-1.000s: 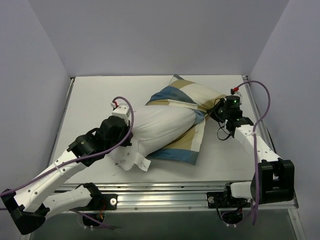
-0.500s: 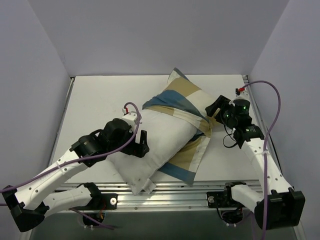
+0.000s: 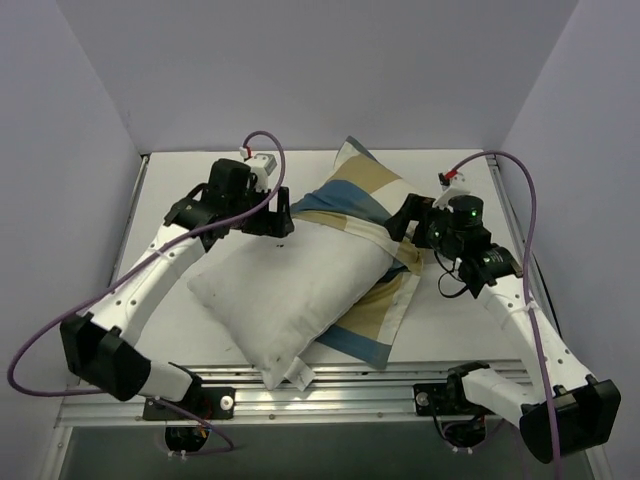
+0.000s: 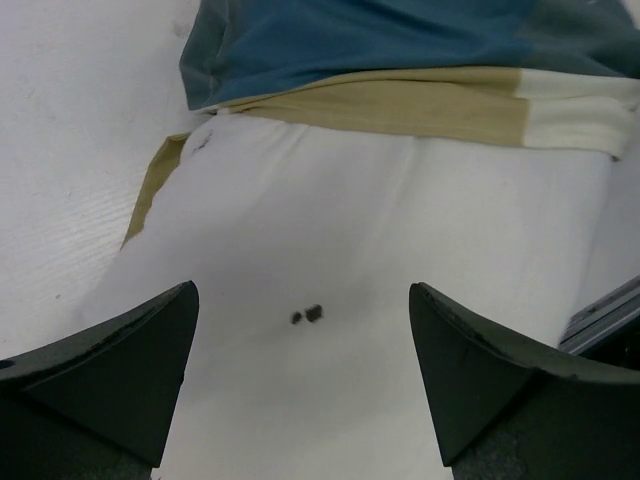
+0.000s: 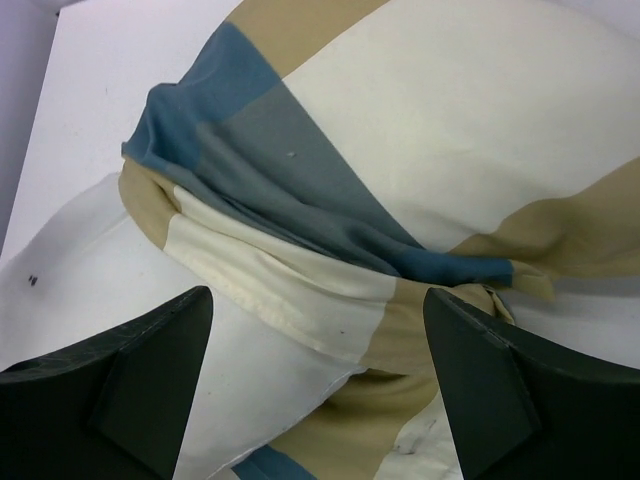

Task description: Remove the pillowcase from the pillow

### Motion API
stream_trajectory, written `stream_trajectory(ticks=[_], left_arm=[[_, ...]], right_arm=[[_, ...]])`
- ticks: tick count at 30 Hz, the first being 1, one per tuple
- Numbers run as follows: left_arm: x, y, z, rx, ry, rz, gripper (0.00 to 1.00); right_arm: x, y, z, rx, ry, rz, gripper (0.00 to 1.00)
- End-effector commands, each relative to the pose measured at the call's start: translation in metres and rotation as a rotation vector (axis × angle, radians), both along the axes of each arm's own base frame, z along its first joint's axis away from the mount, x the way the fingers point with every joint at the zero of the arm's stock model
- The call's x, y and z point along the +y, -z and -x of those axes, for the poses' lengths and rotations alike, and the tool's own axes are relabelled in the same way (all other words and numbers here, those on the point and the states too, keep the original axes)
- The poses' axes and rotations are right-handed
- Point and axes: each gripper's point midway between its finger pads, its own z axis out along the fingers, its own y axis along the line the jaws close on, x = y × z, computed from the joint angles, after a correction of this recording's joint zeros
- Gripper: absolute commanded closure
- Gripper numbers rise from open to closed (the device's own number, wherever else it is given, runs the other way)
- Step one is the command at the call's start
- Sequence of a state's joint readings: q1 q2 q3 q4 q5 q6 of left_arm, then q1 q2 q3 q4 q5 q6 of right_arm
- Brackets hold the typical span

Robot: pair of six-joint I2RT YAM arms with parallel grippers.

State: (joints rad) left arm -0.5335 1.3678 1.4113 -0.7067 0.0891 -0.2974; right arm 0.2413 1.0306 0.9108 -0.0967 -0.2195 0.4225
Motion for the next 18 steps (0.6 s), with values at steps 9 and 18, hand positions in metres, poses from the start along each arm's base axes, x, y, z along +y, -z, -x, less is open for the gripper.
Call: stream_trajectory(ticks=[9, 18], left_arm=[[-0.028, 0.099, -0.036, 0.252, 0.159, 0.124, 0.07], [-0.028, 0.088, -0.017, 0.205, 0.145, 0.174, 0.93]], right_arm=[[0.057, -0.032, -0.024, -0.133, -0.257, 0.144, 0.19], [0.132, -0.033, -0.046, -0.176, -0.458, 0.353, 0.18]])
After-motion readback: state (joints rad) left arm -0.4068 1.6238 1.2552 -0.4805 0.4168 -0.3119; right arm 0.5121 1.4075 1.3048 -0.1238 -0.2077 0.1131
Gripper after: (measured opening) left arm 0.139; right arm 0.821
